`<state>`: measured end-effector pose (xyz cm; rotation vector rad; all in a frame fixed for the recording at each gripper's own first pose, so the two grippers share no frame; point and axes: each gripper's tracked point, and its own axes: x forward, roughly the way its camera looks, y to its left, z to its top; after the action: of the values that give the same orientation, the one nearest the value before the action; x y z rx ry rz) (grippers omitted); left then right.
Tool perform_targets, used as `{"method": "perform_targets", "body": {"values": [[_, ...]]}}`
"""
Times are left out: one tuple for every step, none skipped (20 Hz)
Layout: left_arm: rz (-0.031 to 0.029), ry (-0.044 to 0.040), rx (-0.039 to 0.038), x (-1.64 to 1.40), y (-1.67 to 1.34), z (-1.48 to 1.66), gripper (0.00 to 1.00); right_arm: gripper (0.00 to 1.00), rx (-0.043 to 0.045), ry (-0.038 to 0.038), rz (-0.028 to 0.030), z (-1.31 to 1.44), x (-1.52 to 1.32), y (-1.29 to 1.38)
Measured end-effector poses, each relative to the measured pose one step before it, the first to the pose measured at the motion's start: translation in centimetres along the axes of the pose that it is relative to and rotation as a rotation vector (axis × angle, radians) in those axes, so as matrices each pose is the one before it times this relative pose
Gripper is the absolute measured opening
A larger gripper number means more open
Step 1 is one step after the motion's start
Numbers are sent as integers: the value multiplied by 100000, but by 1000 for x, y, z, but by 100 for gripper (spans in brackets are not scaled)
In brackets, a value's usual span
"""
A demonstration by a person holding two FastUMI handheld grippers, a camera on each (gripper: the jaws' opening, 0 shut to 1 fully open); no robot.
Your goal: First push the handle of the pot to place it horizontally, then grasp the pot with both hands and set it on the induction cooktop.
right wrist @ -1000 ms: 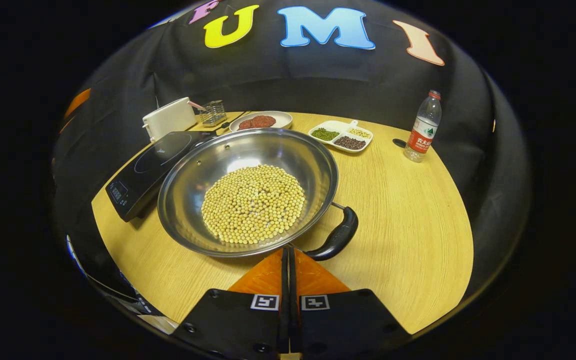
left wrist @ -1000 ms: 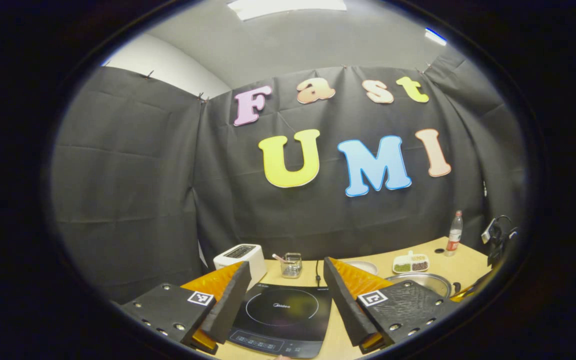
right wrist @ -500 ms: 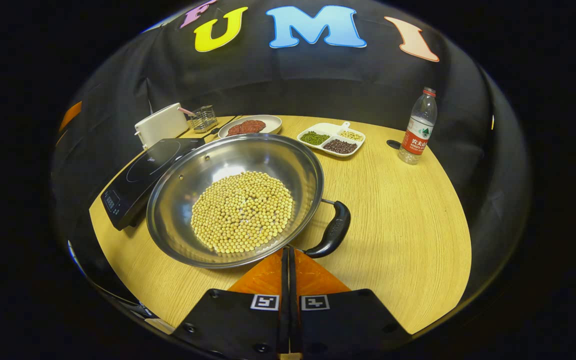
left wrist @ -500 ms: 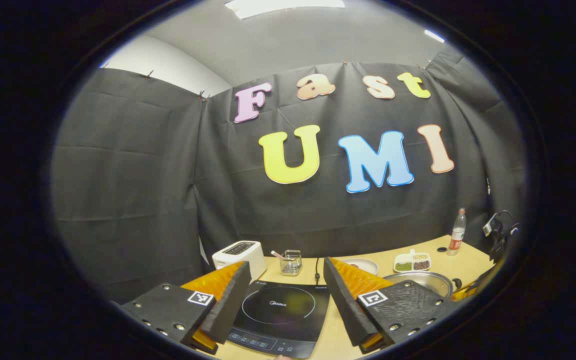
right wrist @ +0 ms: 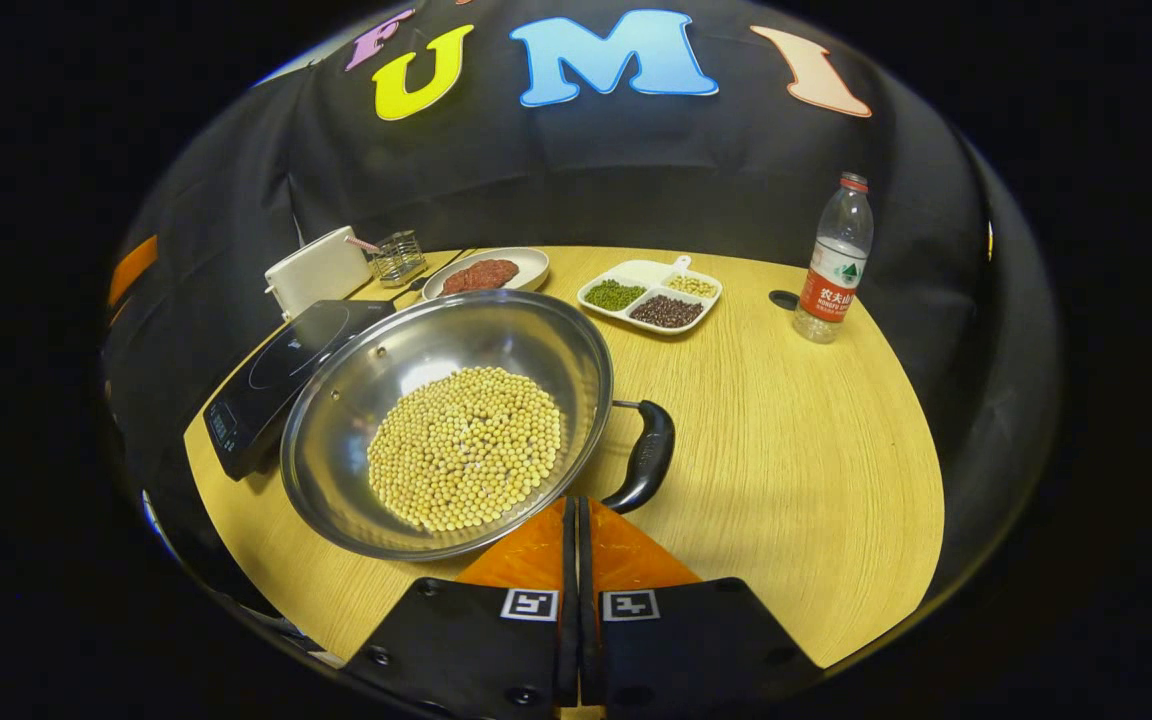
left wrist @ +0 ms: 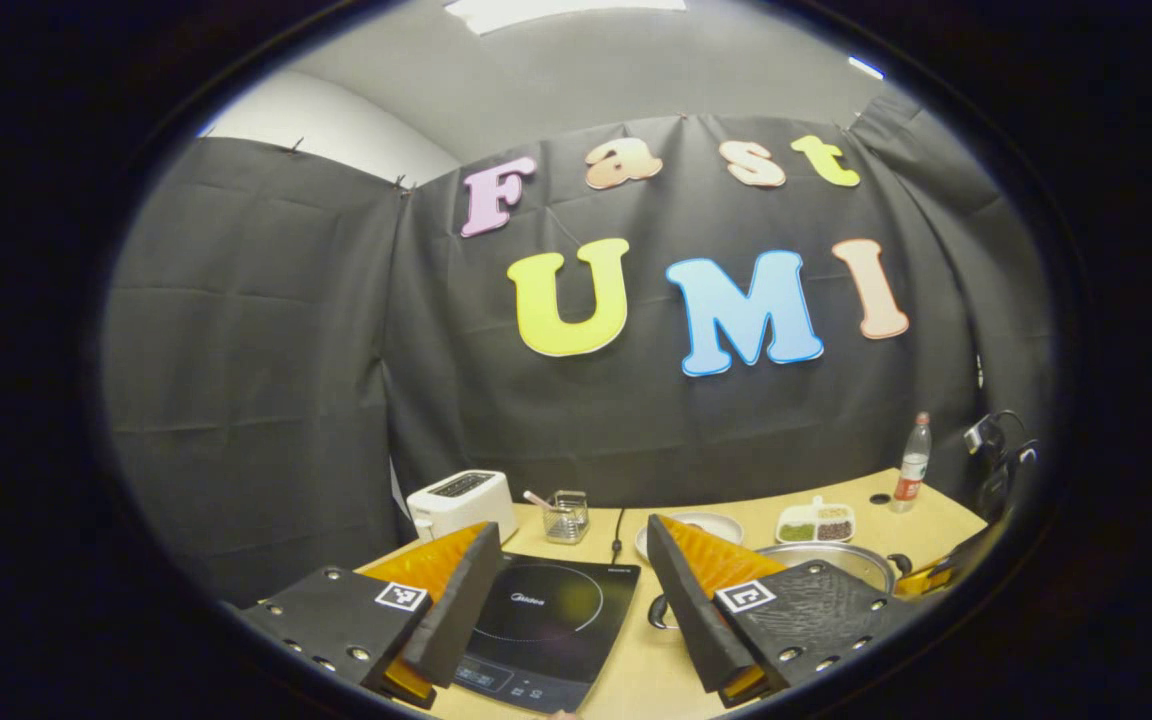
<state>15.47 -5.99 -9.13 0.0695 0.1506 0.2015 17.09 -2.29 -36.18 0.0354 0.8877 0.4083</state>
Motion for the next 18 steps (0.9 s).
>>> {"method": "perform_targets", "body": {"values": [[-478,1181,-372,118,-409,-540,89,2,628,-189,-17,108,210,-161],[-824,643,-174,98,-380,-349,89,2,799,-750,-191,174,139,-69],[-646,377,118,45,-228,-115,86,2,214,-746,-741,129,225,-196],[-544,874,328,281,-127,-282,87,3,228,-881,-979,234,197,-169],[-747,693,51,312,-81,-462,89,2,842,-429,-1153,159,171,-150],[-1096,564,-109,343,-201,-238,89,2,1631,148,-1147,75,-13,-98],[-1110,578,-10,330,-19,-271,89,2,1884,-744,-1302,218,-245,6],[-1077,597,58,428,13,-195,89,1,1520,-1880,-1970,571,-226,-204],[-1257,776,20,502,11,-421,89,2,1598,-2623,-1688,704,-525,-120],[-1535,795,-181,612,-87,-387,89,4,2244,-2892,-1114,904,-715,-10],[-1684,720,-418,546,-38,-342,89,9,2495,-3184,-1155,631,-490,146],[-1814,912,-793,720,-48,-410,87,32,2618,-3098,-392,874,-265,251],[-1829,1054,-885,690,-9,-539,89,56,2201,-2351,-1100,748,-406,111],[-1738,1250,-927,738,1,-443,87,80,1106,-1831,-2272,633,-117,-275],[-2376,1282,-1155,624,-233,-483,89,89,636,-1598,-1981,355,-102,-61],[-2330,1498,-1206,765,-227,-463,88,93,274,-1521,-1812,555,-216,-33],[-2201,1409,-907,802,-124,-456,87,98,110,-1258,-1341,397,-93,97],[-1996,1541,-578,774,-171,-476,89,98,69,-598,-872,221,-24,159]]}}
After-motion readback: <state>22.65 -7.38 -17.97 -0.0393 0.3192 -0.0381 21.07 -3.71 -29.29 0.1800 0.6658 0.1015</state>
